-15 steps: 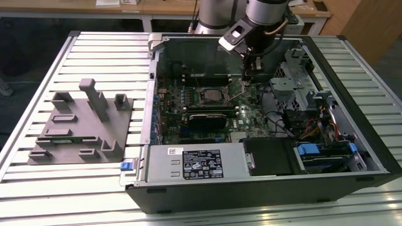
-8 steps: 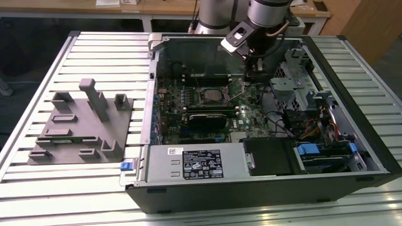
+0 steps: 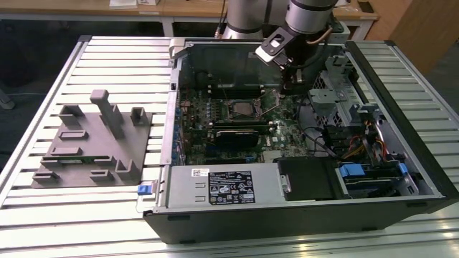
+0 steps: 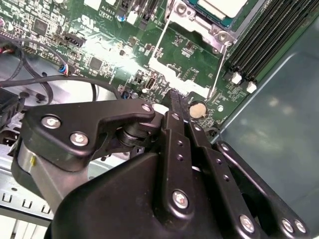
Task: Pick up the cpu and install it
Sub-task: 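Close the cpu cover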
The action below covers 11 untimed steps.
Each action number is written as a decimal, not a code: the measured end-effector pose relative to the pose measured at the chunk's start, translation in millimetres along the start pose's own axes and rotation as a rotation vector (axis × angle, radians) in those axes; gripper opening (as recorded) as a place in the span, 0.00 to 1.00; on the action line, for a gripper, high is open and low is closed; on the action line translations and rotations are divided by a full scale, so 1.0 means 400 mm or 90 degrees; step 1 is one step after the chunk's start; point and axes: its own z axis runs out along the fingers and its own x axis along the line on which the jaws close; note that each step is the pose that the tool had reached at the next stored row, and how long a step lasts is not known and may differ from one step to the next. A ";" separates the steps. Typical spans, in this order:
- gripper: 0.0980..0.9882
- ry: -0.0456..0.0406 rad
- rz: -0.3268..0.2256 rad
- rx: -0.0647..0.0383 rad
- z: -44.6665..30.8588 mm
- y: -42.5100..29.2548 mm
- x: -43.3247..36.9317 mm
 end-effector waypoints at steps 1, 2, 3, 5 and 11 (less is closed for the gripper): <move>0.01 -0.0001 0.000 0.000 0.001 0.001 0.001; 0.01 0.0000 0.000 0.000 0.003 0.002 0.003; 0.01 0.0001 0.000 0.000 0.004 0.003 0.004; 0.01 0.0001 0.000 0.000 0.007 0.007 0.006; 0.01 0.0000 0.000 0.001 0.014 0.011 0.012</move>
